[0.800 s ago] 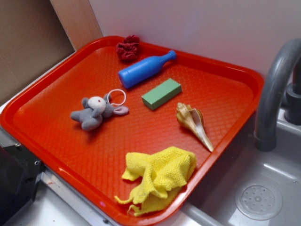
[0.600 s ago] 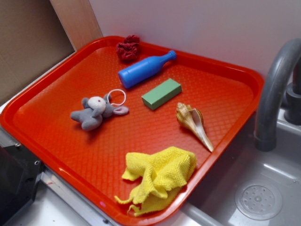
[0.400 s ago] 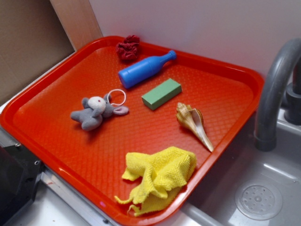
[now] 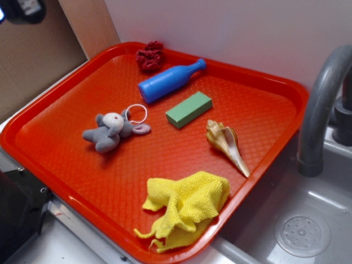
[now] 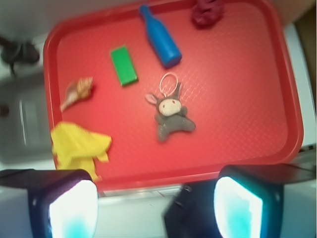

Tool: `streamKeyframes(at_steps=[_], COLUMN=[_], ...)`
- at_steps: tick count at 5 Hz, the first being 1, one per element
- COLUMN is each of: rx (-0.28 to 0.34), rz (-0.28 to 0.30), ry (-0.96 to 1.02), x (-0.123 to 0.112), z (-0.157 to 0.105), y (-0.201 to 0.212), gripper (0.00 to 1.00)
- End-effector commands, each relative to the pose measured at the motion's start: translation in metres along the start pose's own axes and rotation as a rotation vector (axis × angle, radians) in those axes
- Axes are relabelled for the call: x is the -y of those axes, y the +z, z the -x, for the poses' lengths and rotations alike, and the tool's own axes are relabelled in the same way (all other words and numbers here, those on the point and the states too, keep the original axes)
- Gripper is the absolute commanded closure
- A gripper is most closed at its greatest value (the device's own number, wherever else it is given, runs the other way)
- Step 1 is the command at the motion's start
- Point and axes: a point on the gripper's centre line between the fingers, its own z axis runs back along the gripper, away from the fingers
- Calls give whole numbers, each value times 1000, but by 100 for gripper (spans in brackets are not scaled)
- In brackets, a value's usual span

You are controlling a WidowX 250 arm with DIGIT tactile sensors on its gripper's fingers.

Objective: Grab the shell.

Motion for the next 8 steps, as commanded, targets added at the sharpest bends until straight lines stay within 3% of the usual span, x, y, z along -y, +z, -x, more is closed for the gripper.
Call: streamKeyframes(at_steps=[1, 2, 3, 5, 6, 7, 8], rx=[169, 200, 170, 86, 64, 6, -48], rz=[-83, -90, -79, 50, 88, 123, 111], ry=[378, 479, 559, 569, 576, 579, 594], x=[42, 53, 60, 82, 94, 106, 109], z=[-23, -34, -49, -74, -80, -82, -79], y=[-62, -90, -121, -158, -169, -185, -198], gripper=[0, 0, 0, 0, 0, 0, 0])
